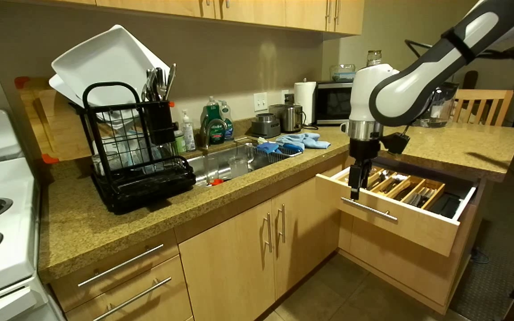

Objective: Push closed the open top drawer

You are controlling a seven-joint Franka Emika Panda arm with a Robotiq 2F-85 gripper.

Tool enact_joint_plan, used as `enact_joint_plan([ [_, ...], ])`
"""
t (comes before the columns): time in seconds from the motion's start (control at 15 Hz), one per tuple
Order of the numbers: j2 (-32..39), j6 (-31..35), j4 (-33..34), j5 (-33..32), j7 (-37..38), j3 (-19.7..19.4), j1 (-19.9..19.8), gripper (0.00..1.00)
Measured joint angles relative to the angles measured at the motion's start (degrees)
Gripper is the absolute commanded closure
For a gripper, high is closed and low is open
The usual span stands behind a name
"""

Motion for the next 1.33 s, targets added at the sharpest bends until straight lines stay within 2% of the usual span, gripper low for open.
enact_joint_plan([
  [0.53,13.0,1.3,8.7,-8.6,6.1,-1.4,-0.2,0.00],
  [0.93,20.4,1.3,13.6,-10.5,7.5,-4.3,-0.8,0.00],
  [1.33,24.3,2.3,16.9,-15.2,17.7,-8.4,-0.3,0.00],
])
